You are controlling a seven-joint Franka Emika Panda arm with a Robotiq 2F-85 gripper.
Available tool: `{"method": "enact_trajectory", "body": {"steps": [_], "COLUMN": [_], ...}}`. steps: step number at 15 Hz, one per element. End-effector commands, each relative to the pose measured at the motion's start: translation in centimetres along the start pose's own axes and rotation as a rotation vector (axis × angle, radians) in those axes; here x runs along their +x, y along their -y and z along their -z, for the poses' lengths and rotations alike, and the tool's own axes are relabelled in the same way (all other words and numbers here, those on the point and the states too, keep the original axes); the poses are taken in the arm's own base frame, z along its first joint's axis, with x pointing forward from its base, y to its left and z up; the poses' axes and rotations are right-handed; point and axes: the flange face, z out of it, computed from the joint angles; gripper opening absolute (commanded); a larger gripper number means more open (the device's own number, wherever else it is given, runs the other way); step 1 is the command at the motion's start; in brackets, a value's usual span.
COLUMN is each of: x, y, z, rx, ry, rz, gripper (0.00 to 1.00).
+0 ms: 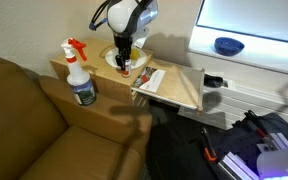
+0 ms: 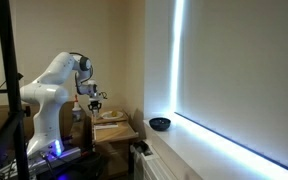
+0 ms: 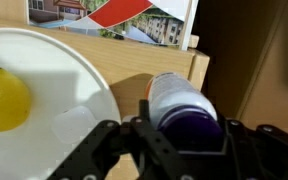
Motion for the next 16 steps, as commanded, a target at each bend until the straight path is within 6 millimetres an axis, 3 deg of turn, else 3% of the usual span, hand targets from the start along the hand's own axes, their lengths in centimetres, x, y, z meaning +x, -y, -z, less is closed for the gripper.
{"method": "enact_trajectory", "body": {"steps": [1,7,8,10,11,16], "x": [0.7,1.2,0.7,0.8,0.8,1.4], "y": [-0.6,-1.3,-0.9,-1.0,-1.0,-1.3], "z": [-0.5,-1.0,-0.6,-0.8,-0.9,-1.5], "rx": [-0.011,-0.015,-0.005,-0.005,-0.006,-0.031], "ry": [-0.02,-0.033,-0.014,-0.018,-0.019,-0.051], "rz": [-0.021,-0.057,-0.038,-0.045,-0.046,-0.083], "gripper": [0.3,0.3,0.55,0.55,0.3,0.3]}}
